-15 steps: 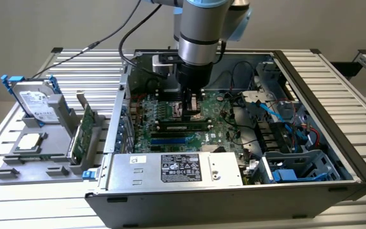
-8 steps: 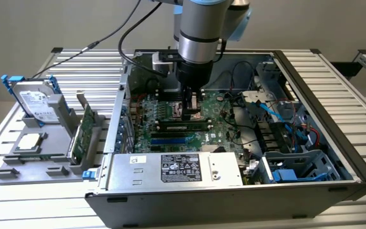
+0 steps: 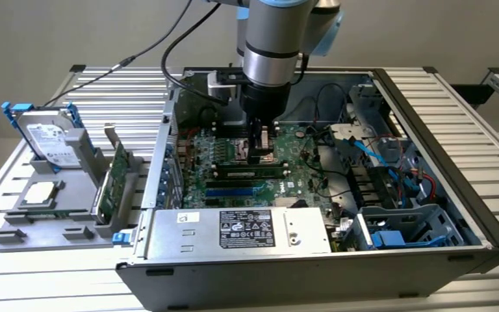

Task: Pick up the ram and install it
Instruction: 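Press down the ram until it locks into place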

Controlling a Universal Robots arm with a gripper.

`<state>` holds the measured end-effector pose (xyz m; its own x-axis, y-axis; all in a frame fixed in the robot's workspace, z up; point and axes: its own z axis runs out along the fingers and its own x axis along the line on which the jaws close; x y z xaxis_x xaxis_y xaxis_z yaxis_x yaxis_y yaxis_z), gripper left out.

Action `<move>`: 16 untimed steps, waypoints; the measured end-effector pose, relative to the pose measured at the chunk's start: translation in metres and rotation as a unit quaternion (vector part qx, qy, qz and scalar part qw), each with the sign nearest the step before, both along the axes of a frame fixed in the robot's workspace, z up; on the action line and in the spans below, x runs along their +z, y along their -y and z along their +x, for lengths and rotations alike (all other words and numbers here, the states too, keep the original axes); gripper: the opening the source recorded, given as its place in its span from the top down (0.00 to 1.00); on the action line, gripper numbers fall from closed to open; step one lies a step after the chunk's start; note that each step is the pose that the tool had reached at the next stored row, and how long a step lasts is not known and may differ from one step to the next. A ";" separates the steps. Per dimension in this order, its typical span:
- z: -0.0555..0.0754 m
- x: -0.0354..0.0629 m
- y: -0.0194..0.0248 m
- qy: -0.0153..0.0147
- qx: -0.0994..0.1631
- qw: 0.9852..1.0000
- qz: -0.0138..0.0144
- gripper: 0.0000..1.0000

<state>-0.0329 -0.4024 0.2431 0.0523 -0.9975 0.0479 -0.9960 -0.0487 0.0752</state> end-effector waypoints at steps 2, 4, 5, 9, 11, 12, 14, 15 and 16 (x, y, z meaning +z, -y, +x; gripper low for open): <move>0.000 0.0000 0.0000 0.000 0.000 1.000 0.000 0.89; 0.000 0.0000 0.0000 0.000 0.000 1.000 0.000 0.89; 0.000 0.0000 0.0000 0.000 0.000 1.000 0.000 0.89; 0.000 0.0000 0.0001 0.000 -0.029 1.000 0.000 0.89; 0.000 0.0000 0.0001 0.000 -0.047 0.999 0.000 0.89; 0.000 0.0000 0.0001 0.000 -0.056 0.998 0.000 0.89; 0.000 0.0000 0.0001 0.000 -0.071 0.998 0.000 0.89; 0.000 0.0000 0.0001 0.000 -0.079 0.997 0.000 0.89; 0.000 0.0000 0.0001 0.000 -0.087 0.996 0.000 0.89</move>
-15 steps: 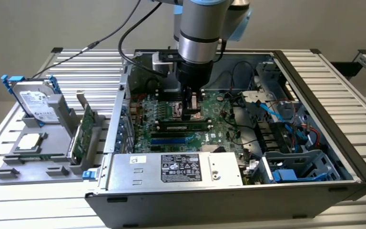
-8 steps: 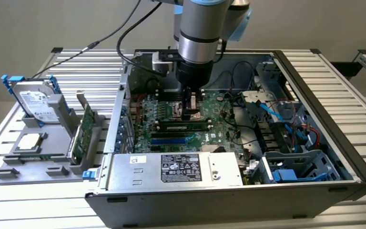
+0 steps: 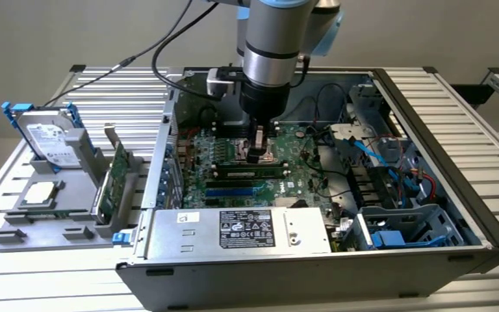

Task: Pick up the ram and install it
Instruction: 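Press down the ram until it locks into place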

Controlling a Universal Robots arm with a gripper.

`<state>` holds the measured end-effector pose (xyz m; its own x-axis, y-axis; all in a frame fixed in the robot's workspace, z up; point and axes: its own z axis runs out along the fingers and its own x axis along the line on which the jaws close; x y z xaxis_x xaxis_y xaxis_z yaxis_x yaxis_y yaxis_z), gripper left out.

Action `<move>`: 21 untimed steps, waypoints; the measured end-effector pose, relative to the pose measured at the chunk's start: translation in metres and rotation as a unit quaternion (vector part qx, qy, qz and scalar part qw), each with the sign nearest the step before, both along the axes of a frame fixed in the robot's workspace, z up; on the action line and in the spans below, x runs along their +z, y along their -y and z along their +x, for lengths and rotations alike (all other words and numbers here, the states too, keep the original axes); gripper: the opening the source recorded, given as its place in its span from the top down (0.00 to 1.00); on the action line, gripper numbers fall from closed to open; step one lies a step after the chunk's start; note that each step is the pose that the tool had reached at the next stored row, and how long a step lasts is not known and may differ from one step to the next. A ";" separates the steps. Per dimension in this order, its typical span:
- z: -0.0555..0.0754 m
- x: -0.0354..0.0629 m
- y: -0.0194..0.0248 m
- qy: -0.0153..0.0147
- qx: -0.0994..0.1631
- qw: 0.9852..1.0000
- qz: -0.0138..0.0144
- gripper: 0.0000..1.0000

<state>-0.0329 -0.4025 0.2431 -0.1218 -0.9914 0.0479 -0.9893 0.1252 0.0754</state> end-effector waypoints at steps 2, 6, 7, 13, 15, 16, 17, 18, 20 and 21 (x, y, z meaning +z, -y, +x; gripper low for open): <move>0.000 0.0000 0.0000 0.000 -0.017 1.000 0.000 0.89; 0.000 0.0000 0.0000 0.000 -0.051 0.999 0.000 0.89; 0.000 -0.0001 0.0000 0.000 -0.057 0.998 0.000 0.89; 0.000 0.0017 -0.0002 0.006 -0.082 0.997 0.001 0.89; 0.000 0.0026 -0.0003 0.010 -0.088 0.996 0.001 0.89; 0.000 0.0029 -0.0004 0.012 -0.092 0.996 0.001 0.89; 0.000 0.0032 -0.0005 0.014 -0.096 0.995 0.002 0.89; 0.000 0.0034 -0.0005 0.015 -0.100 0.995 0.002 0.89; 0.000 0.0035 -0.0005 0.017 -0.111 0.994 0.002 0.89; 0.000 0.0038 -0.0005 0.017 -0.116 0.993 0.002 0.89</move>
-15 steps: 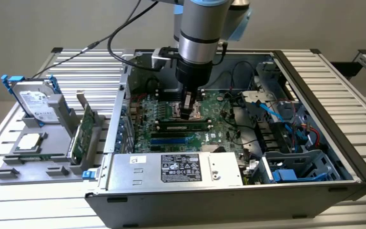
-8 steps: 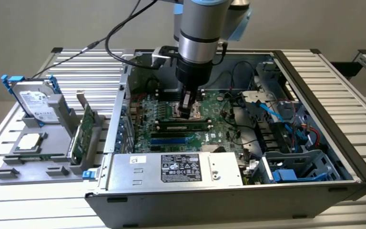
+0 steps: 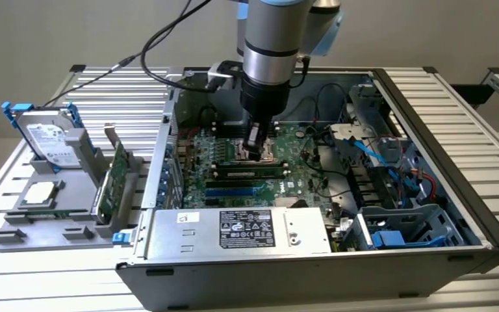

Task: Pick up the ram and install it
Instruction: 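Press down the ram until it locks into place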

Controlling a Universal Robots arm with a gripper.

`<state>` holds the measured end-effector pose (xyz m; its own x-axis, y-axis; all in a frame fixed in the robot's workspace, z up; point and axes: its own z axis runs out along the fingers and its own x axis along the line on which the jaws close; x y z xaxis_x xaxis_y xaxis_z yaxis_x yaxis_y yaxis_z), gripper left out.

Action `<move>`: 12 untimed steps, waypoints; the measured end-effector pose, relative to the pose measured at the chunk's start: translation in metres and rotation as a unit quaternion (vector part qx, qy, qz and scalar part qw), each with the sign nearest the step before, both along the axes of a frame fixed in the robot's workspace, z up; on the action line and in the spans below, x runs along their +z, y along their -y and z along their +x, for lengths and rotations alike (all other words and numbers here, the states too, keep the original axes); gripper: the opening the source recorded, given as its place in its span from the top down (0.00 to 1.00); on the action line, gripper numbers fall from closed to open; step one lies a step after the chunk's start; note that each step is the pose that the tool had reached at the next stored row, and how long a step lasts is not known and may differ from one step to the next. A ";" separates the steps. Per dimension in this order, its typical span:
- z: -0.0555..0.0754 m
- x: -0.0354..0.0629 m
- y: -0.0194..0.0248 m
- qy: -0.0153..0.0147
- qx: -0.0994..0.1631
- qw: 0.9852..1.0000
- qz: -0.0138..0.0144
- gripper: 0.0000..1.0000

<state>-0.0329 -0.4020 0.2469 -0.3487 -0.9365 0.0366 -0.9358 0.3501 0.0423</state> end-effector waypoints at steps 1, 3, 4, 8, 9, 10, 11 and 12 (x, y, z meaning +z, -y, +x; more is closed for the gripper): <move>0.000 0.0001 0.0000 0.001 -0.005 1.000 0.000 0.89; 0.000 0.0004 0.0000 0.003 -0.016 1.000 0.000 0.89; 0.000 0.0005 0.0000 0.004 -0.021 1.000 0.000 0.89; 0.000 0.0007 -0.0002 0.010 -0.042 0.999 0.000 0.89; 0.000 0.0007 -0.0003 0.011 -0.047 0.999 0.000 0.89; 0.000 0.0007 -0.0004 0.013 -0.053 0.999 0.000 0.89; 0.000 0.0007 -0.0004 0.015 -0.058 0.998 0.000 0.89; 0.000 0.0008 -0.0004 0.016 -0.063 0.998 0.000 0.89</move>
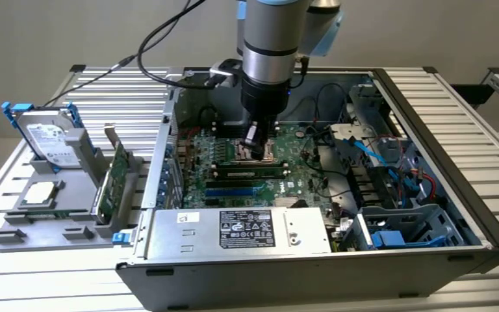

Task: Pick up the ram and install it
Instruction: 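Press down the ram until it locks into place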

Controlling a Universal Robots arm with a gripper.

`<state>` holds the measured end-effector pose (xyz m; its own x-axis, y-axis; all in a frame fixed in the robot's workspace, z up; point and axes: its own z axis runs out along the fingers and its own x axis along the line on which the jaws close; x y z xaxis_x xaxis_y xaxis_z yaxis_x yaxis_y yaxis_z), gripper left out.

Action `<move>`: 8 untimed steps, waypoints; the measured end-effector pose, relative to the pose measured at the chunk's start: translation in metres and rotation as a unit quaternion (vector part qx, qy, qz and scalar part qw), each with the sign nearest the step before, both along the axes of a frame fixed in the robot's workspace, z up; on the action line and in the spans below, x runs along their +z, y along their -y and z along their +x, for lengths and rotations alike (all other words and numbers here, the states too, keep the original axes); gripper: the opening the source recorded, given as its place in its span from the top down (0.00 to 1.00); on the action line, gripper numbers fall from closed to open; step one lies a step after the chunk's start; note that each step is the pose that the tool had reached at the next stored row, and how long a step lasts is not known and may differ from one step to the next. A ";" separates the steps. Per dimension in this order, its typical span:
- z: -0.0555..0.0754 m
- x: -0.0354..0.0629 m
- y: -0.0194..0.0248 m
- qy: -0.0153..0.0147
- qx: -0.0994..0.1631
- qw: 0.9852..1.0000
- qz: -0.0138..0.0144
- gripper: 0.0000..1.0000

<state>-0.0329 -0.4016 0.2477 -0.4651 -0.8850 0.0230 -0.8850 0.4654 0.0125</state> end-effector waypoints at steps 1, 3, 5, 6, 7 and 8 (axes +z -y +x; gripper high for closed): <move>0.000 0.0000 -0.0001 0.001 -0.005 1.000 0.000 0.89; 0.000 0.0000 -0.0001 0.004 -0.015 1.000 0.000 0.89; 0.000 0.0000 -0.0002 0.006 -0.026 1.000 0.000 0.89; 0.000 0.0000 -0.0002 0.006 -0.031 1.000 0.000 0.89; 0.000 0.0000 -0.0002 0.006 -0.036 0.999 0.000 0.89; 0.000 0.0000 -0.0002 0.006 -0.041 0.999 0.000 0.89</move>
<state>-0.0333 -0.4014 0.2477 -0.5354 -0.8444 0.0169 -0.8445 0.5355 0.0013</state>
